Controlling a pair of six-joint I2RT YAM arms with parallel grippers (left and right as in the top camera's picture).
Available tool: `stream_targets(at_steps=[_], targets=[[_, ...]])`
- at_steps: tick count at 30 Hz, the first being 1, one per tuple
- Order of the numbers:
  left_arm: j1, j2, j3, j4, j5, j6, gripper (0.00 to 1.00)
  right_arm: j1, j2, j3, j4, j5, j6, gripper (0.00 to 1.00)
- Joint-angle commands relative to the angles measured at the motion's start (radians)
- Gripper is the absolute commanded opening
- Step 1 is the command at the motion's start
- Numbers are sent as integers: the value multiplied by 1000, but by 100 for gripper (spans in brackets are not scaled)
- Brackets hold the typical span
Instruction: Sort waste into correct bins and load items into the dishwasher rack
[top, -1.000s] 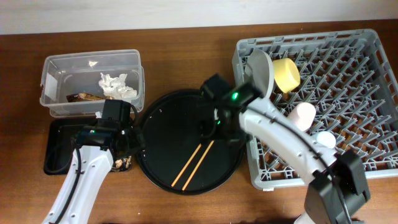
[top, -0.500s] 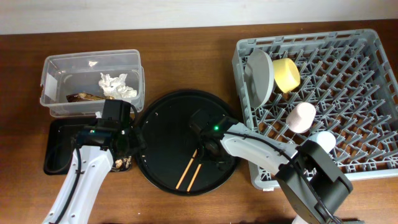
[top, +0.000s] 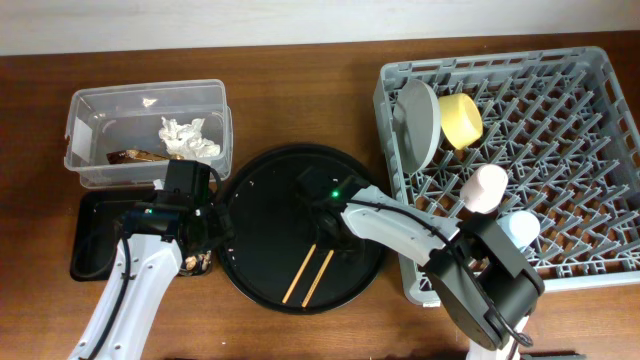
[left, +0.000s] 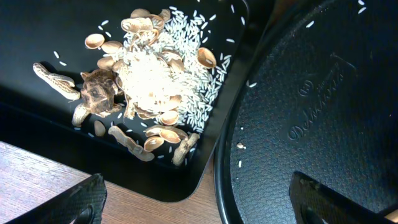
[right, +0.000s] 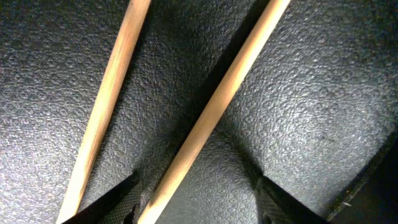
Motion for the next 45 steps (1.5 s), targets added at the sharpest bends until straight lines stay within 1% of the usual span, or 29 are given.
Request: stream_targets(at_steps=[1, 3, 5, 9, 10, 12, 13, 14, 15, 16, 18, 20, 22, 23, 24, 26, 28, 30, 32, 33, 34, 35, 37, 38, 39, 41, 42, 43, 45], targets=[[4, -15, -2, -2, -7, -8, 93, 4, 35, -1, -1, -18, 6, 35], [4, -15, -2, -2, -7, -8, 93, 4, 35, -1, 8, -29, 11, 17], [4, -15, -2, -6, -7, -8, 93, 4, 35, -1, 17, -56, 10, 4], [4, -15, -2, -6, -7, -8, 93, -5, -2, 13, 20, -70, 3, 4], [4, -15, -2, -6, -7, -8, 93, -15, -22, 23, 15, -70, -27, 4], [4, -15, -2, -6, -7, -8, 93, -68, -105, 92, -71, -66, -173, 4], [4, -15, -2, -6, -7, -8, 93, -124, -164, 154, -162, -58, -269, 4], [4, -15, -2, -6, -7, -8, 93, -152, -189, 184, -204, -55, -312, 4], [4, -15, -2, -6, -7, -8, 93, -221, -238, 249, -293, -55, -416, 4], [4, -15, -2, -6, -7, -8, 93, -272, -258, 285, -351, -55, -482, 4], [4, -15, -2, -9, -7, -8, 93, -380, -257, 295, -437, -43, -599, 4], [4, -15, -2, -10, -7, -8, 93, -460, -251, 270, -443, -28, -666, 4], [4, -15, -2, -13, -7, -8, 93, -482, -251, 212, -391, -28, -703, 4], [4, -15, -2, -13, -7, -8, 93, -481, -251, 186, -353, -28, -703, 6], [4, -15, -2, -14, -7, -8, 93, -481, -251, 170, -315, -28, -702, 30], [4, -15, -2, -17, -7, -8, 93, -481, -252, 186, -297, -28, -702, 32], [4, -15, -2, -17, -7, -8, 93, -480, -257, 264, -355, -30, -698, 31], [4, -15, -2, -17, -7, -8, 93, -467, -272, 339, -412, -84, -691, 31], [4, -15, -2, -17, -7, -8, 93, -401, -290, 354, -414, -166, -652, 33], [4, -15, -2, -17, -7, -8, 93, -330, -278, 341, -408, -169, -645, 41], [4, -15, -2, -17, -7, -8, 93, -251, -254, 319, -393, -169, -628, 44], [4, -15, -2, -18, -8, -8, 93, -189, -231, 290, -363, -168, -595, 44], [4, -15, -2, -18, -10, -8, 94, -90, -181, 242, -318, -168, -559, 46], [5, -15, -2, -21, -42, -8, 94, -38, -149, 200, -276, -168, -504, 51], [15, -15, -2, -30, -80, -8, 94, 5, -117, 158, -229, -169, -456, 53], [80, -15, -2, -52, -85, -8, 94, 54, -81, 102, -164, -168, -418, 58], [128, -15, -2, -58, -85, -8, 97, 81, -62, 66, -115, -168, -396, 60], [165, -15, -2, -60, -85, -8, 99, 100, -47, 45, -89, -169, -381, 61], [238, -15, -2, -69, -85, -8, 99, 135, -21, -12, -24, -164, -322, 61]])
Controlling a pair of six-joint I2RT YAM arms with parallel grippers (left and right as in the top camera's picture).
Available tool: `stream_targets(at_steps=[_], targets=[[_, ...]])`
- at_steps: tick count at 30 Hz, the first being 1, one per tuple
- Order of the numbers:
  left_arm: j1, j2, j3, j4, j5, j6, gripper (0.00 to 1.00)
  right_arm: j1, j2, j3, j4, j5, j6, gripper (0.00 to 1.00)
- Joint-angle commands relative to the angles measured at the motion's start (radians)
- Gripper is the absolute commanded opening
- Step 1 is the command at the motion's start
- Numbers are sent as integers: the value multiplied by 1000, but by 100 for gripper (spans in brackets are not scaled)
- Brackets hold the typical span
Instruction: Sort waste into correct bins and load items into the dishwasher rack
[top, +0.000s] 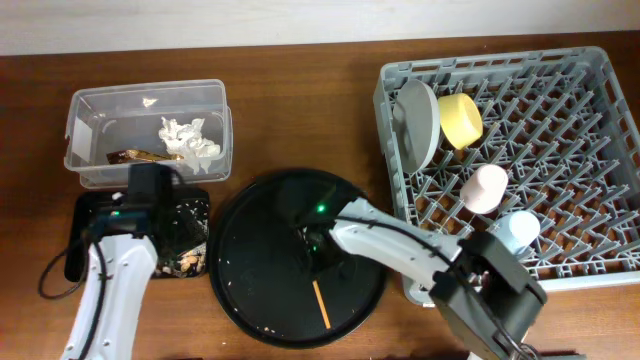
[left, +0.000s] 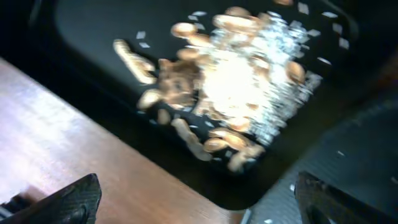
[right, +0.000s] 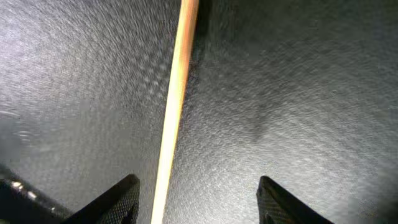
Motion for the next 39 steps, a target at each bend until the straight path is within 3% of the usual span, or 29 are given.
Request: stream_targets(at_steps=[1, 3, 4, 7, 9, 14, 17, 19, 22, 25, 27, 28, 29, 31, 32, 33, 35, 36, 38, 39], targets=[[66, -15, -1, -6, -16, -5, 99, 38, 43, -69, 57, 2, 95, 61], [66, -15, -1, -6, -10, -5, 99, 43, 67, -91, 72, 6, 121, 60], [66, -15, -1, -7, -8, -5, 99, 43, 82, -91, 72, 11, 120, 55], [66, -15, -1, -9, 13, -5, 99, 42, 91, -91, 47, 105, 270, 18], [66, -15, -1, -9, 13, -5, 99, 42, 91, -91, 47, 105, 272, 4], [66, -15, -1, -8, 13, -5, 99, -19, -27, -8, -53, 193, 229, 4], [66, -15, -1, -8, 17, -5, 99, -145, -189, 85, -158, 222, 105, 4], [66, -15, -1, -5, 21, -5, 99, -311, -304, 111, -232, 220, -29, 4], [66, -15, -1, 20, 93, -5, 99, -478, -306, 109, -283, 213, -182, 4], [66, -15, -1, 38, 149, -5, 99, -542, -242, 108, -268, 198, -257, 4], [66, -15, -1, 40, 149, -5, 99, -542, -206, 108, -242, 191, -290, 28], [66, -15, -1, 43, 152, 11, 99, -542, -211, 113, -219, 190, -286, 28], [51, -15, -1, 71, 206, 117, 99, -542, -245, 123, -220, 191, -261, 28], [19, -15, -1, 102, 244, 154, 99, -555, -308, 124, -214, 189, -212, 30], [-19, -15, -1, 138, 280, 202, 98, -587, -359, 124, -205, 167, -200, 38], [-51, -15, -1, 164, 297, 246, 98, -616, -384, 124, -204, 124, -206, 53], [-128, -15, -1, 196, 306, 362, 99, -706, -411, 124, -217, -49, -330, 62], [-159, -15, -1, 182, 305, 422, 99, -757, -409, 124, -250, -113, -389, 68], [-156, -15, -1, 53, 288, 435, 99, -813, -409, 124, -330, -68, -402, 97], [-145, -15, -1, -11, 291, 420, 99, -824, -409, 122, -354, -64, -402, 99]])
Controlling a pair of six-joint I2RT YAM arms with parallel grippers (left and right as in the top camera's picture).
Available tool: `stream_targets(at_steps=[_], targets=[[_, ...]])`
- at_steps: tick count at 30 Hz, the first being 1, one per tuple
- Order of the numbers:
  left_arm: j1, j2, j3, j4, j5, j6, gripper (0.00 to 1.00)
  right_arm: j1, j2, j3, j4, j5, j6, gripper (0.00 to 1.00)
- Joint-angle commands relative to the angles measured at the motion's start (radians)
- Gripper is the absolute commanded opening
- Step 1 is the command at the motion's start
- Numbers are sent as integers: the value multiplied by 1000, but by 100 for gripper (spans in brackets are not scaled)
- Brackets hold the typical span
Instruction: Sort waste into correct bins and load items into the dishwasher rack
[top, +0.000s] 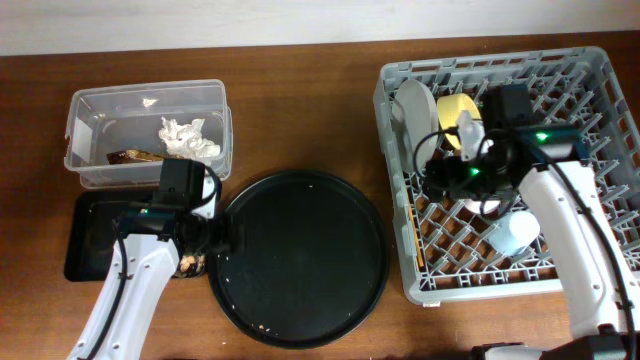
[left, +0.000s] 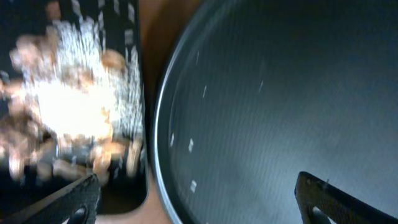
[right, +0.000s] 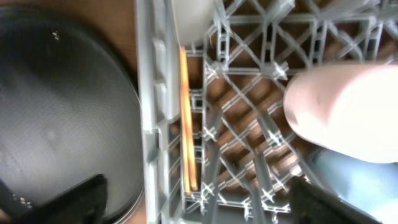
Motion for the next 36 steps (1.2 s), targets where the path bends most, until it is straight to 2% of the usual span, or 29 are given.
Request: stream_targets(at_steps=[1, 3, 5, 9, 12, 14, 25, 27, 30, 36], targets=[[28, -15, -2, -146, 6, 42, 99, -25, -5, 8, -42, -26, -35, 99], [29, -42, -4, -166, 25, 42, 99, -25, -38, -26, -28, -27, -35, 99], [24, -134, -6, -136, 24, 42, 99, -25, -145, -131, 54, -26, -24, 99], [20, -521, -127, 16, 24, 65, 99, -26, -499, -403, 238, -11, 1, 99], [20, -856, -249, 19, 24, 35, 99, -26, -795, -530, 263, 34, 2, 99], [20, -952, -255, 17, 24, 35, 99, -26, -893, -538, 262, 34, 2, 99], [20, -962, -255, 14, 24, 35, 99, -26, -921, -541, 239, 34, 2, 99], [20, -962, -255, 14, 24, 35, 99, -26, -956, -551, 235, 89, 2, 99], [20, -962, -255, 14, 24, 35, 99, -25, -1099, -690, 394, 93, -1, 99], [20, -962, -255, 14, 24, 35, 99, 34, -1445, -1130, 912, 87, -1, 99]])
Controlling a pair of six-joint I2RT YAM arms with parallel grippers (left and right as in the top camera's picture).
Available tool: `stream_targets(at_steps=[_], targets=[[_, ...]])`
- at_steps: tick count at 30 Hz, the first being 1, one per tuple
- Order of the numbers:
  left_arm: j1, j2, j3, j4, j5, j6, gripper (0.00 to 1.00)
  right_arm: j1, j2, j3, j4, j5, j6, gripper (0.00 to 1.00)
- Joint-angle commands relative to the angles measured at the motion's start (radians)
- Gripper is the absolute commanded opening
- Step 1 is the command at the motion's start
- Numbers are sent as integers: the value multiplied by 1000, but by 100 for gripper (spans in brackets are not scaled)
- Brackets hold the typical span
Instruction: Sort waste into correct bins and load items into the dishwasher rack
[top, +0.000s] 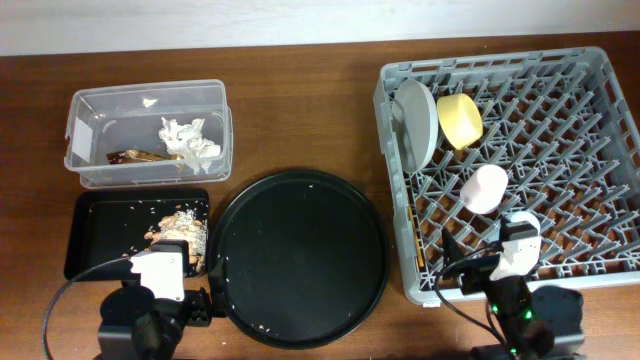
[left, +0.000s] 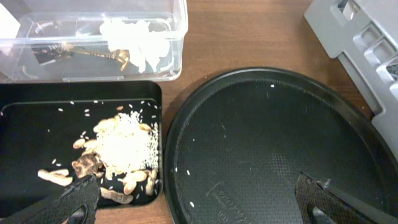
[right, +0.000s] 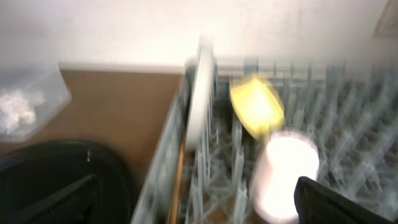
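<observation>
The round black tray (top: 300, 250) holds only a few rice grains. Wooden chopsticks (top: 415, 240) lie along the left side of the grey dishwasher rack (top: 560, 150), blurred as chopsticks (right: 176, 180) in the right wrist view. The rack also holds a grey plate (top: 415, 120), a yellow bowl (top: 458, 120), a pink cup (top: 483, 187) and a pale cup (top: 520, 225). My left gripper (left: 198, 198) is open, high above the tray's near left rim. My right gripper (right: 199, 199) is open with nothing in it, low at the rack's near left corner.
A black rectangular tray (top: 100, 215) carries rice and peanut shells (left: 121, 149). Behind it a clear plastic bin (top: 145, 130) holds crumpled tissue and a wrapper. Both arm bases sit at the table's near edge.
Both arms have drawn back to the table's near edge. The left gripper was low over the round tray's left rim; the right was over the rack beside the chopsticks.
Two chopsticks lay on the round tray under my right gripper while the left hovered over the food scraps. Then only one chopstick showed on the tray. Later the tray was bare and the chopsticks lay in the rack. Now both arms are withdrawn.
</observation>
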Motion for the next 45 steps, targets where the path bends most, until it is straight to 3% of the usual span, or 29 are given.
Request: stream_targets(at_steps=[1, 5, 6, 9, 12, 28, 32, 34, 37, 41, 45], targets=[[0, -4, -2, 2, 10, -9, 99, 13, -106, -160, 204, 9, 5, 99], [0, -4, -2, 2, 11, -9, 99, 10, -125, -350, 572, 59, 4, 99], [0, -4, -2, 2, 11, -9, 99, 11, -125, -351, 579, 136, 4, 99], [0, -4, -2, 2, 10, -9, 99, 11, -125, -351, 544, 195, 5, 99], [0, -4, -2, 2, 10, -9, 99, 11, -125, -351, 352, 195, 5, 99], [0, -4, -3, 2, 11, -9, 99, 11, -116, -351, 362, 196, 5, 99], [0, -92, -79, 13, -20, -8, 99, 11, -116, -351, 362, 196, 5, 99], [1, -201, -204, 140, -28, -8, 99, 11, -116, -351, 362, 196, 5, 99], [6, -341, -435, 465, -27, -9, 99, 11, -116, -351, 362, 196, 5, 99], [6, -358, -679, 1019, -26, 21, 99, 11, -116, -351, 362, 196, 5, 99], [8, -359, -676, 892, -4, 69, 99, 11, -116, -351, 362, 196, 5, 99]])
